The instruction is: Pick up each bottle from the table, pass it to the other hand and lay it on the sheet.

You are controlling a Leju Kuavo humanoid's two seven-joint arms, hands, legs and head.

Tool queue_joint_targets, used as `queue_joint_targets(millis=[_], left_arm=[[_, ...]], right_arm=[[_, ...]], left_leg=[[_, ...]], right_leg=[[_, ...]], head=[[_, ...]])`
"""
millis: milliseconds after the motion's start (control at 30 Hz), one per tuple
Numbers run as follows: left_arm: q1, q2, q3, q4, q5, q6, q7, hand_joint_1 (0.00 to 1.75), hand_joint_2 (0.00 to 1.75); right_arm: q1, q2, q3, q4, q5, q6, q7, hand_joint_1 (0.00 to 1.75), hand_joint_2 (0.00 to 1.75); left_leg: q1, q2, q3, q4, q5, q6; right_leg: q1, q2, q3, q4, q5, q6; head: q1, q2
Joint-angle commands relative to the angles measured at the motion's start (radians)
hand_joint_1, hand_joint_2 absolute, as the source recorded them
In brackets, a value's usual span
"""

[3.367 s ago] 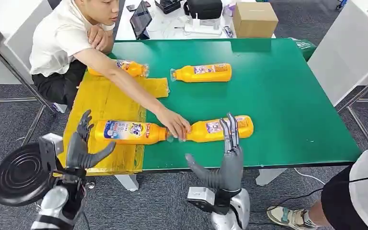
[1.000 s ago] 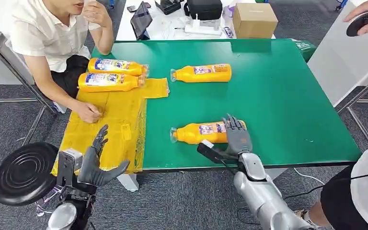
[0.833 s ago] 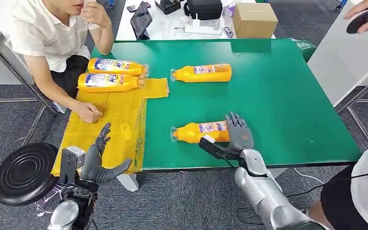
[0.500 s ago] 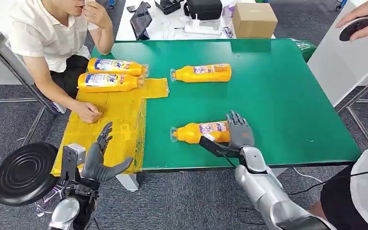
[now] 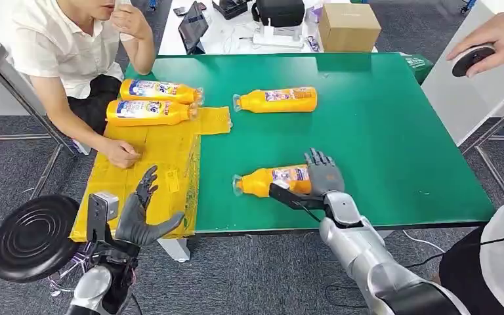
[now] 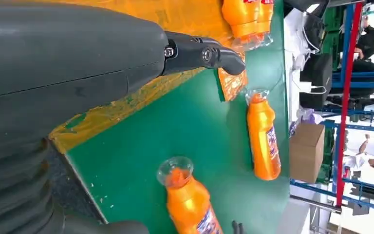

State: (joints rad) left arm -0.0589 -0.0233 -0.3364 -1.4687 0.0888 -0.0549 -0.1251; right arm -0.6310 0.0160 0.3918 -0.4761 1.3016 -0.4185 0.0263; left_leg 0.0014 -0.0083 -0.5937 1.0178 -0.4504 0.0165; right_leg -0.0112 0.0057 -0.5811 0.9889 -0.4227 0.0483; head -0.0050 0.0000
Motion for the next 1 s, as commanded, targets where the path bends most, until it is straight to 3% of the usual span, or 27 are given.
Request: queue_joint_targets(millis=[33,633,667,700,733,767,933,1000], left_arm=[[-0.051,0.009,-0.029,0.073,0.005,-0.001,0.005,0.00,1.75],[-0.079,0.017,-0.043,0.104,0.022,0.000,0.014,0.00,1.75],[-0.080,0.017,-0.044,0.106,0.022,0.000,0.014,0.00,1.75],[-0.083,0.017,-0.046,0.108,0.023,0.000,0.014,0.00,1.75],[-0.085,0.016,-0.047,0.112,0.024,0.000,0.014,0.00,1.75],[-0.088,0.016,-0.049,0.115,0.027,-0.001,0.015,0.00,1.75],[-0.097,0.018,-0.057,0.124,0.035,-0.006,0.016,0.00,1.75],[-0.104,0.017,-0.061,0.132,0.038,-0.007,0.016,0.00,1.75]], right_arm=[[-0.057,0.024,0.039,0.108,0.001,0.004,-0.003,0.00,1.75],[-0.046,0.013,0.001,0.172,-0.040,0.137,0.017,0.00,1.75],[-0.047,0.008,0.005,0.177,-0.035,0.153,0.021,0.28,1.75],[-0.048,0.001,0.006,0.182,-0.032,0.168,0.031,1.36,1.75],[-0.049,-0.004,0.005,0.185,-0.030,0.176,0.040,1.62,1.75],[-0.048,-0.010,0.011,0.186,-0.021,0.182,0.050,1.71,1.75],[-0.049,-0.032,0.028,0.209,0.009,0.236,0.080,1.73,1.75],[-0.054,-0.035,0.018,0.222,0.004,0.331,0.110,1.75,1.75]], left_leg=[[0.000,0.001,0.001,0.000,0.000,-0.001],[0.000,-0.002,0.004,-0.001,0.001,-0.001],[0.000,-0.002,0.004,-0.001,0.001,-0.001],[0.000,-0.002,0.005,-0.001,0.001,-0.001],[0.000,-0.002,0.005,-0.002,0.001,-0.001],[0.000,-0.002,0.005,-0.001,0.000,-0.001],[0.001,-0.005,0.007,-0.002,0.001,-0.001],[0.000,-0.004,0.008,-0.001,0.001,0.000]], right_leg=[[0.000,0.000,0.001,0.000,0.000,-0.001],[0.001,-0.004,0.005,-0.001,0.000,-0.002],[0.000,-0.003,0.004,-0.001,0.000,-0.001],[0.001,-0.004,0.005,-0.001,-0.001,-0.002],[0.001,-0.003,0.005,-0.002,0.000,-0.001],[0.000,-0.003,0.005,-0.001,0.000,-0.001],[0.001,-0.006,0.008,-0.002,0.000,-0.002],[0.001,-0.004,0.008,-0.002,0.000,-0.001]], head=[[0.000,0.000],[0.000,0.000],[0.000,0.000],[0.000,0.000],[0.000,0.000],[0.000,0.000],[0.000,0.000],[0.000,0.000]])
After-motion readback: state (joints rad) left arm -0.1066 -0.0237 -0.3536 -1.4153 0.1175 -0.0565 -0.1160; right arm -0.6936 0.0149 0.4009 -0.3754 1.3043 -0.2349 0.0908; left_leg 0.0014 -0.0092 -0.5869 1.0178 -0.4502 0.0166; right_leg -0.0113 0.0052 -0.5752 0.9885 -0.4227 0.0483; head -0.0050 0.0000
